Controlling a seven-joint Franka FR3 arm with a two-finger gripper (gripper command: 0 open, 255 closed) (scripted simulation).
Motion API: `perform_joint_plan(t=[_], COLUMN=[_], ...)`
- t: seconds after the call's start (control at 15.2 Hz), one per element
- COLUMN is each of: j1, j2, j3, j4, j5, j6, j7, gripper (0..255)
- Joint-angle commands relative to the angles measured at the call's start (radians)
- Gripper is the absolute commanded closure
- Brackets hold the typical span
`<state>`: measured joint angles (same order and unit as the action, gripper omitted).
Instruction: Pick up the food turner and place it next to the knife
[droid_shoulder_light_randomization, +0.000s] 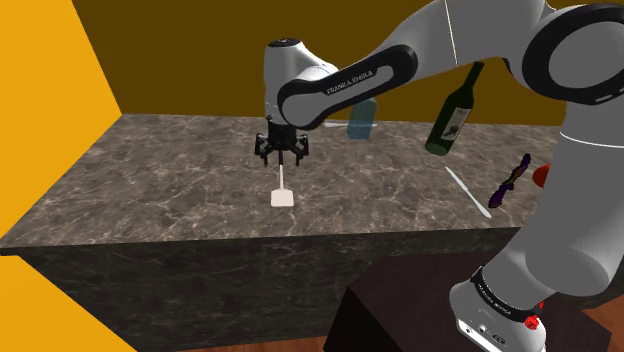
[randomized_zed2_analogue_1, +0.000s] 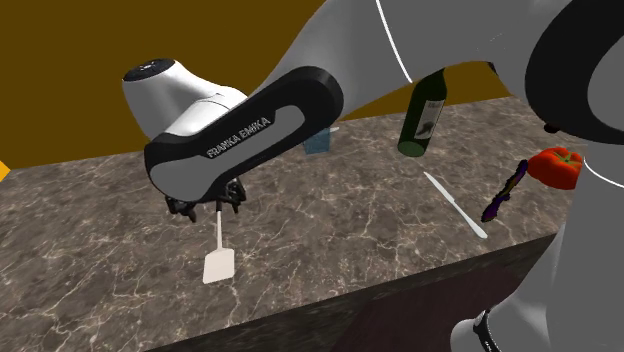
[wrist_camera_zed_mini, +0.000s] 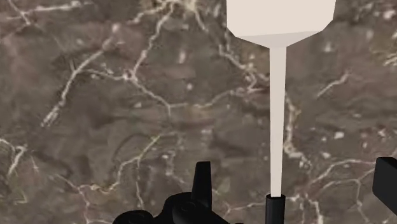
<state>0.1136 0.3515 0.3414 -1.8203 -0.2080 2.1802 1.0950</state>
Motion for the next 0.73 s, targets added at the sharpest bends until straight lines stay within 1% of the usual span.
perform_joint_plan(t=[0.0, 0.13, 0.66], j1=[0.002, 0.004, 0.004], j2=[0.017, 0.036, 0.036], j3=[-0.004, -0.009, -0.009], j4=[-0.004, -0.013, -0.013], j5=[-0.008, -0.018, -0.018], j6=[0.021, 0.048, 0.048], j7=[0.005, 0.011, 0.011], gripper=[0, 0, 0])
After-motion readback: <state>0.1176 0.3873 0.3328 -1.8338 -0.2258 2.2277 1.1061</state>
